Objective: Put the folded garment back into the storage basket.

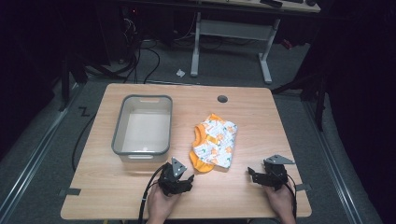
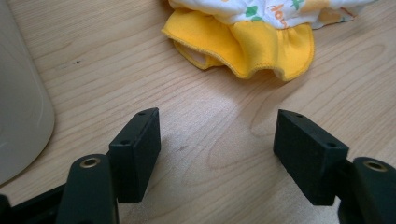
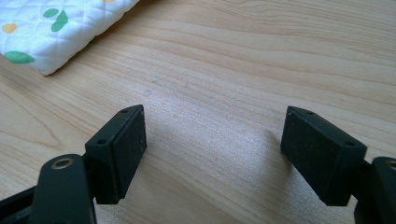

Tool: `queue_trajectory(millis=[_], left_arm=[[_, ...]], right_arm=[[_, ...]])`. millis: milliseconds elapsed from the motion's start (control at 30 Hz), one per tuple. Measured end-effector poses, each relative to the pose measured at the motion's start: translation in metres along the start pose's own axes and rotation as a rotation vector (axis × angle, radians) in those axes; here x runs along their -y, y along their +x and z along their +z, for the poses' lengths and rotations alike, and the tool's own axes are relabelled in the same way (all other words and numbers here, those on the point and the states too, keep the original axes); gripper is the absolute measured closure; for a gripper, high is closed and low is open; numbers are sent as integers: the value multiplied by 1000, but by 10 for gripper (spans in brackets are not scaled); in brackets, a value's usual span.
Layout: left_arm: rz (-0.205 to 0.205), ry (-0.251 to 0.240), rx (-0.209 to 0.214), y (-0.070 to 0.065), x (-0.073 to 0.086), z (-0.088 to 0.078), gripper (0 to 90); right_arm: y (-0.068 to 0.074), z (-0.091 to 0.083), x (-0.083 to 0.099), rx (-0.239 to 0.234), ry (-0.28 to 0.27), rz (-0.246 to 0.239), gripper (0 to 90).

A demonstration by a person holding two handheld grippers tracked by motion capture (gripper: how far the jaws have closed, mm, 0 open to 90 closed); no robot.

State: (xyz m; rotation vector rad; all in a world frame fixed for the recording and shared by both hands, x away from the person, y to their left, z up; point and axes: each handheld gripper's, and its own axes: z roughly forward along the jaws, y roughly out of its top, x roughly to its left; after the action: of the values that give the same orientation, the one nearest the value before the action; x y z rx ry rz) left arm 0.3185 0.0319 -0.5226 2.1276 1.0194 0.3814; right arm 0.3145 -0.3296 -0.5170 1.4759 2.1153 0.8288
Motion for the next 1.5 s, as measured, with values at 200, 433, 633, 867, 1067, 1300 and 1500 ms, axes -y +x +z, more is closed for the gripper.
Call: queue_trajectory(millis=[200, 433, 633, 867, 1067, 1300, 1500], left_arm=[[-1, -2, -1, 0, 0, 0, 322], [-3, -1, 1, 0, 0, 0, 324], [-2, -1, 1, 0, 0, 0, 319], [-3, 0, 3, 0, 0, 0, 317], [-4, 3, 0, -1, -1, 1, 293], [-8, 2, -5, -2, -1, 1, 289], [-8, 3, -13, -2, -1, 1, 284]], right_arm=[[0, 0, 0, 0, 0, 0, 228], [0, 0, 0, 0, 0, 1, 228], [0, 0, 0, 0, 0, 1, 228], [0, 0, 0, 1, 1, 0, 228], [0, 0, 0, 0, 0, -2, 228], [0, 0, 0, 0, 1, 0, 228], [0, 0, 0, 1, 0, 0, 228]])
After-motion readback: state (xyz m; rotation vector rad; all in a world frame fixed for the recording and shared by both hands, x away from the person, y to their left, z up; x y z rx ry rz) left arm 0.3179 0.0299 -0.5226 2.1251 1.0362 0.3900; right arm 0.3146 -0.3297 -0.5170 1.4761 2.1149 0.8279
